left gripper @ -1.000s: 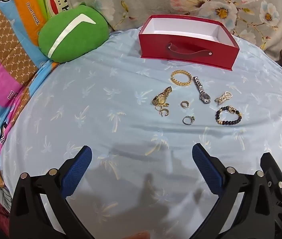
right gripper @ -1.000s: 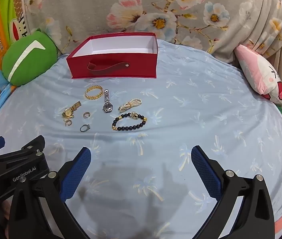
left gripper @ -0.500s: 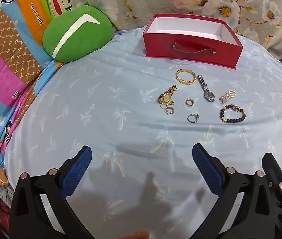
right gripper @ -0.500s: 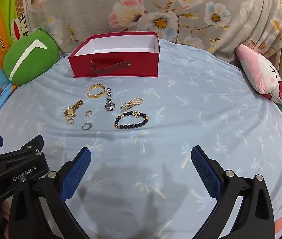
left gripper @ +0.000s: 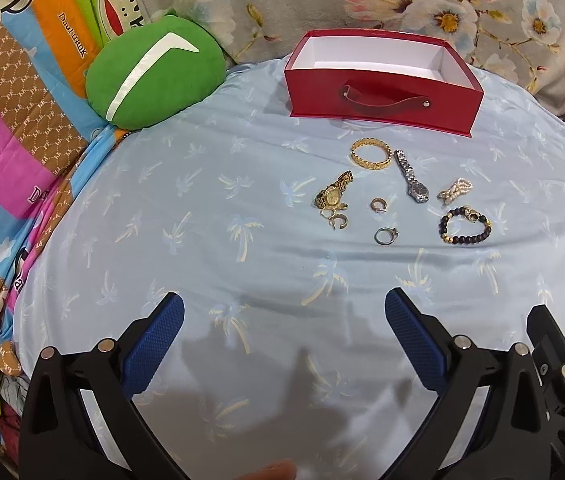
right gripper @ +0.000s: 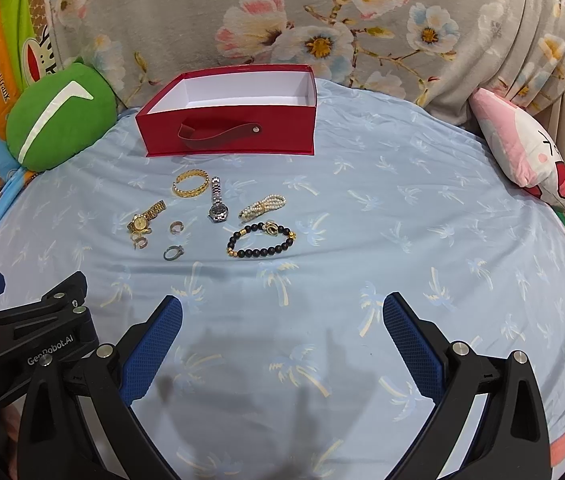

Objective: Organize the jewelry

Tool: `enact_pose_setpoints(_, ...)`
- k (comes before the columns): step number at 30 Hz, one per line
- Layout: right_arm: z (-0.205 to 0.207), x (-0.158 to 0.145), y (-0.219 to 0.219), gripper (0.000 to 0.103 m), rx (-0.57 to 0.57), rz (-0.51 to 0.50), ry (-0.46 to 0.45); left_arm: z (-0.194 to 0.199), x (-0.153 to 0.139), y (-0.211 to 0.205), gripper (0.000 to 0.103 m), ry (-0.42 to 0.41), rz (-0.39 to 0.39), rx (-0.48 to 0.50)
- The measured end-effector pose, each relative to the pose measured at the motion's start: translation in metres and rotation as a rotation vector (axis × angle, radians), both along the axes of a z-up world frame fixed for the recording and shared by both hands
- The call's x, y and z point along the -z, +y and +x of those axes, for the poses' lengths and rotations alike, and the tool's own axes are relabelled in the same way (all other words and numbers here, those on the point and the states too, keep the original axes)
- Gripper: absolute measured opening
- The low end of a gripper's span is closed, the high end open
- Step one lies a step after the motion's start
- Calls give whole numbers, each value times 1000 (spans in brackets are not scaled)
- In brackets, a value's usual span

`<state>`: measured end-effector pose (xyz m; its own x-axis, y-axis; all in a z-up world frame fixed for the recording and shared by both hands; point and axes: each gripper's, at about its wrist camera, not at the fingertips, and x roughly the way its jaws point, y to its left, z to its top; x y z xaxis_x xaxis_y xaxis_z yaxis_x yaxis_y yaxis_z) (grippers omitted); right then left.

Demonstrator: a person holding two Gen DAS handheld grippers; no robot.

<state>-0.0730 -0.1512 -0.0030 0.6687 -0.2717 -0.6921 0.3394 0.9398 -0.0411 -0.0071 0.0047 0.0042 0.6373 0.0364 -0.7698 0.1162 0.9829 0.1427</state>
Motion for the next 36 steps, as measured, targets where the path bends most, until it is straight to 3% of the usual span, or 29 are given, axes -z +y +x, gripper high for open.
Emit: enact_pose_setpoints(36,4,1,2,98,0,3,-2,8,2,2,98,8,-10,4)
